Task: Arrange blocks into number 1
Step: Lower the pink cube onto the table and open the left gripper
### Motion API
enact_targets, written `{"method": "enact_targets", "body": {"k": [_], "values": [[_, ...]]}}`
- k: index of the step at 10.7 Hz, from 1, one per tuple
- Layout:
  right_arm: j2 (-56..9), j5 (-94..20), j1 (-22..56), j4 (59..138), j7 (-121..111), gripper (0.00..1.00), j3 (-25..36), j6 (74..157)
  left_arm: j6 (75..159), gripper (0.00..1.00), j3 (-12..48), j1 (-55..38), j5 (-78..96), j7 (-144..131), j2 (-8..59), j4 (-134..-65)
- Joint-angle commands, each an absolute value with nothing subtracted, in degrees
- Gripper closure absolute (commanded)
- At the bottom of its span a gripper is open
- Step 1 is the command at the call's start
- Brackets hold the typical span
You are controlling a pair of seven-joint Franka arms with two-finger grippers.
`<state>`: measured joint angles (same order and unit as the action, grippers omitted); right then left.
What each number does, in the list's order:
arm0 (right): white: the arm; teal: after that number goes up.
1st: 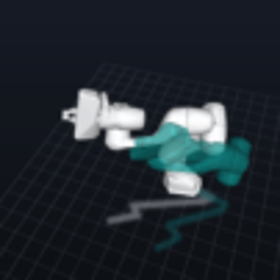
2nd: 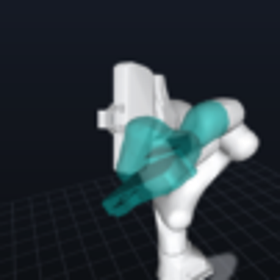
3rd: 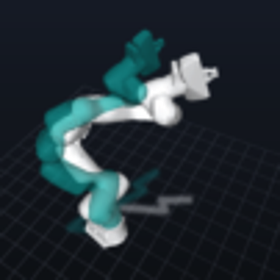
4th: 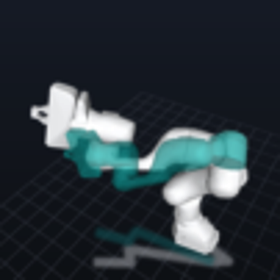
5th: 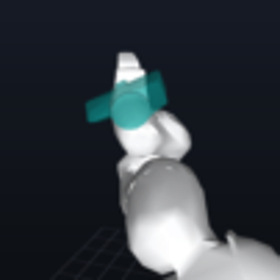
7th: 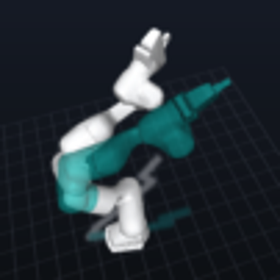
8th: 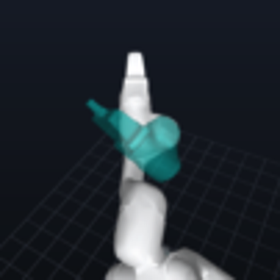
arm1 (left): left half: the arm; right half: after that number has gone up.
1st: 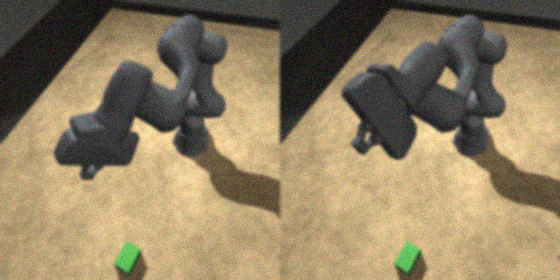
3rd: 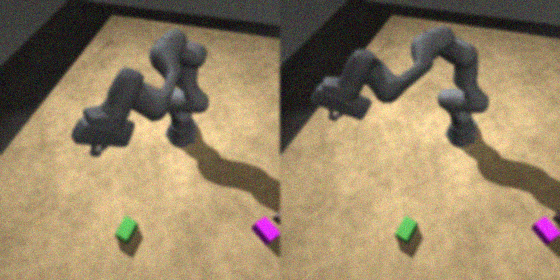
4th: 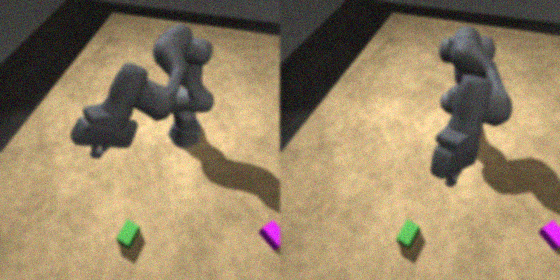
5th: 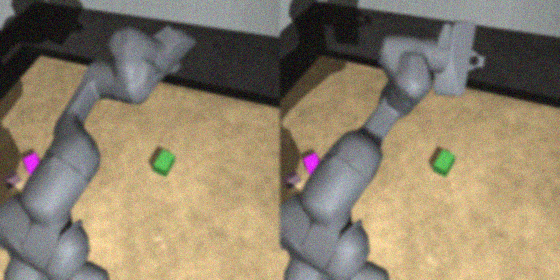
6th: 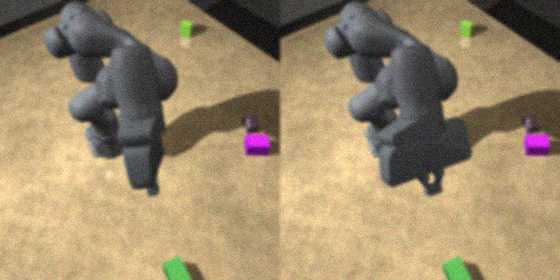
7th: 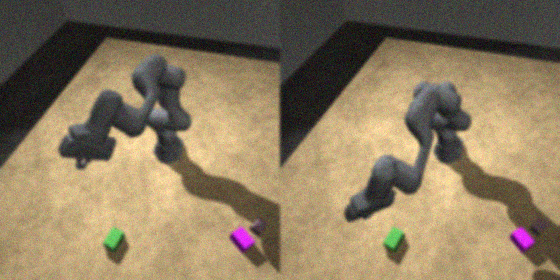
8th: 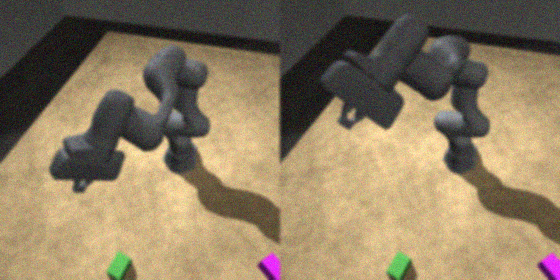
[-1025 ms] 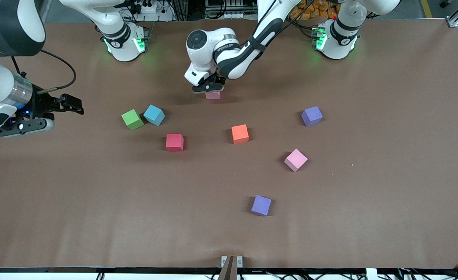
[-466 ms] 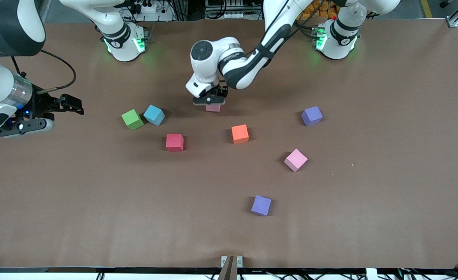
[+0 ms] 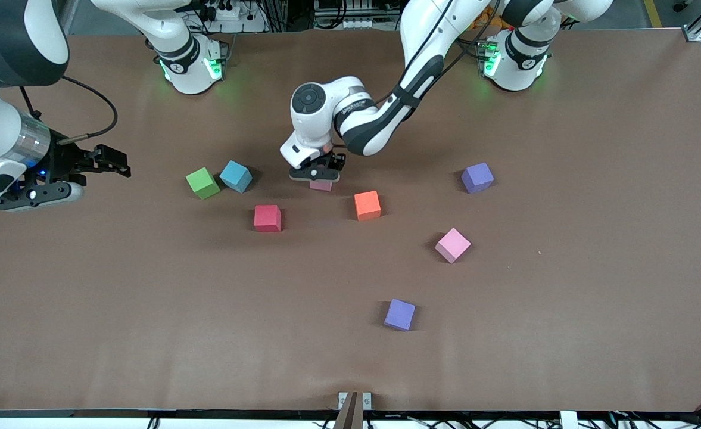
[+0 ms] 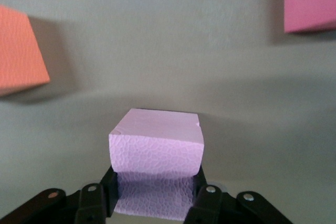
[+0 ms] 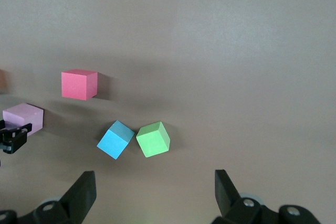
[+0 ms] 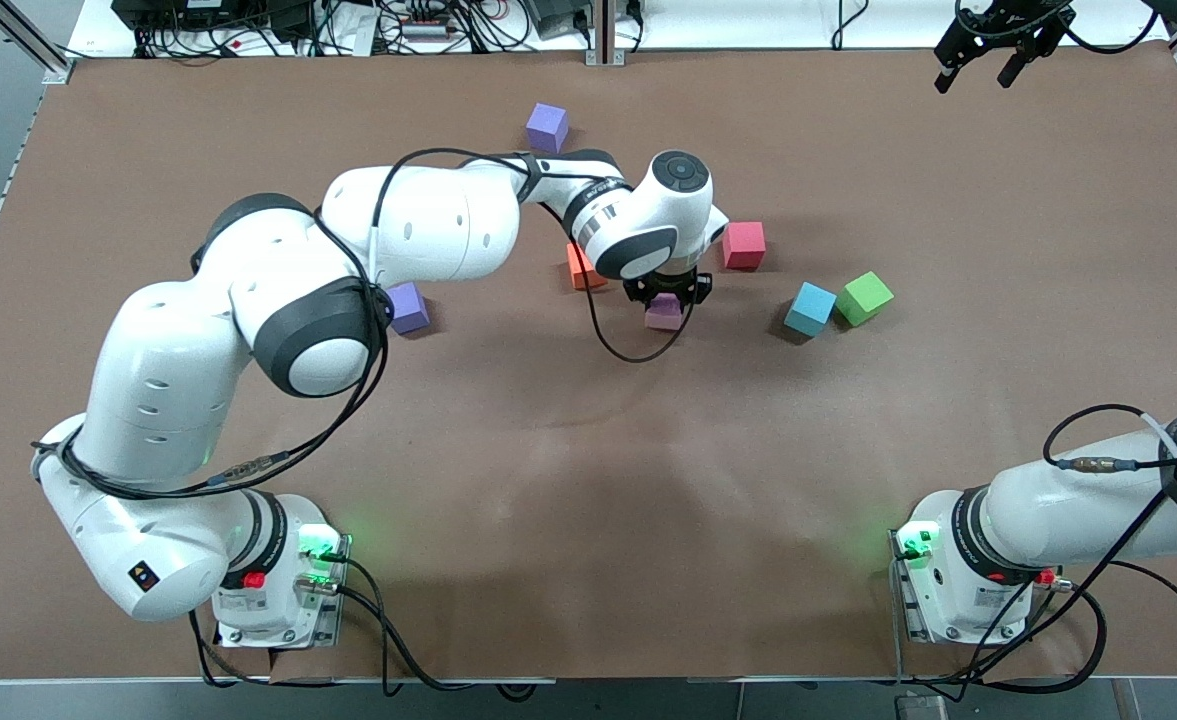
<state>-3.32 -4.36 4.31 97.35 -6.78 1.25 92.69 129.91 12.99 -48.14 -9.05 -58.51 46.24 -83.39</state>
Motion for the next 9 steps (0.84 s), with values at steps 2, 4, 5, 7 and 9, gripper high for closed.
{"method": "enact_targets", "body": {"k": [2, 4, 5, 7, 9], "values": [[-2.99, -5.19, 5.62, 98.44, -3.71, 0.00, 1.23, 94.13, 129.38, 1.00, 11.87, -48.78, -10.20, -57.66, 47.46, -80.95], [-4.12, -5.19, 9.12, 98.53, 1.38, 0.00, 1.23, 95.53, 129.37, 0.55, 11.87, -48.78, -9.93, -58.01, 47.46, -81.04], [-5.17, -5.19, 10.88, 98.53, 3.93, 0.00, 1.23, 96.58, 129.37, 0.01, 11.87, -48.95, -10.28, -57.83, 47.46, -81.21], [-7.63, -5.10, 14.48, 98.61, 7.89, 0.00, 1.23, 99.65, 129.38, 0.00, 11.87, -48.96, -10.28, -58.09, 47.20, -81.21], [-9.75, -5.10, 15.73, 98.70, 8.96, 0.00, 1.23, 101.42, 129.29, 0.00, 11.87, -48.87, -10.20, -58.45, 46.50, -81.21]]}}
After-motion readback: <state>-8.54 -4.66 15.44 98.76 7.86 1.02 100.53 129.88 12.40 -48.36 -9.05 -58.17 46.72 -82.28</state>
